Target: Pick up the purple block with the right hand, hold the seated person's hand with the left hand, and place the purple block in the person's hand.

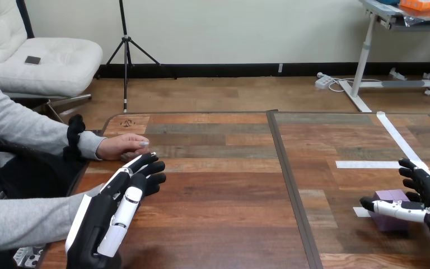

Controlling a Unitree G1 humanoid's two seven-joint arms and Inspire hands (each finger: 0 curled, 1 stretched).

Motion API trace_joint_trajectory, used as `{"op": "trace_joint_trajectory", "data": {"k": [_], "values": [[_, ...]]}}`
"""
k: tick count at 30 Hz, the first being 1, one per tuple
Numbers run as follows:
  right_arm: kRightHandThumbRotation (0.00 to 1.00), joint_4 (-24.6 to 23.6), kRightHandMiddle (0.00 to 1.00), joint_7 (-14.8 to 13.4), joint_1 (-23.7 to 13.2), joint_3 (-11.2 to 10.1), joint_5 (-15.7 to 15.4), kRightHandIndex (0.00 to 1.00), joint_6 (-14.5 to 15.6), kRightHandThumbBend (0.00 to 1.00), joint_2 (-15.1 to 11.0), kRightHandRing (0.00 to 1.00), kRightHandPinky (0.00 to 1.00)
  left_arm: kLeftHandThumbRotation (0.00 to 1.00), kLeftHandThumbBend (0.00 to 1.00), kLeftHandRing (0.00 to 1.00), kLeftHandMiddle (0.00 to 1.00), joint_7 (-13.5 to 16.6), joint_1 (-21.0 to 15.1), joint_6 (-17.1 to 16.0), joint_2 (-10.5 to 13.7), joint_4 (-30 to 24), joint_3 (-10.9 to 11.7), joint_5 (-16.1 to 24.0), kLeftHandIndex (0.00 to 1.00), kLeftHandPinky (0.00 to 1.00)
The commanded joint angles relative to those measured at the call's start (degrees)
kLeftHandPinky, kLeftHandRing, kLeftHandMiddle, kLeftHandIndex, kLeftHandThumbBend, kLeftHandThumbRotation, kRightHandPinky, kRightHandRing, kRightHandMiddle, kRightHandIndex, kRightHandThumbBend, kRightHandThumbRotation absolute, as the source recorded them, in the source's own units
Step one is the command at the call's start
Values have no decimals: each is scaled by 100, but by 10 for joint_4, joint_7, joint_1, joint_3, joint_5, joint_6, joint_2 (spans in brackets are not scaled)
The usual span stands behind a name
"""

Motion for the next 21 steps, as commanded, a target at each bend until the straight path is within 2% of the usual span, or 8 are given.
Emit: {"op": "trace_joint_trajectory", "data": {"k": [1,10,16,21], "values": [[2,-5,90,0,-17,13,-6,90,12,100,1,90,86,80,43,79,80,0,-31,-5,0,-21,0,-5,81,81],[0,-3,89,-7,-17,14,-7,89,12,100,2,90,87,79,43,79,80,-5,-31,-4,2,-22,0,-10,81,81],[0,-1,89,2,-20,6,5,88,22,100,5,91,88,79,43,79,80,-4,-32,-5,3,-21,1,-8,80,81],[0,-6,88,-7,-20,13,-4,87,30,100,2,91,88,79,43,78,79,-5,-34,-14,3,-13,2,-6,78,80]]}}
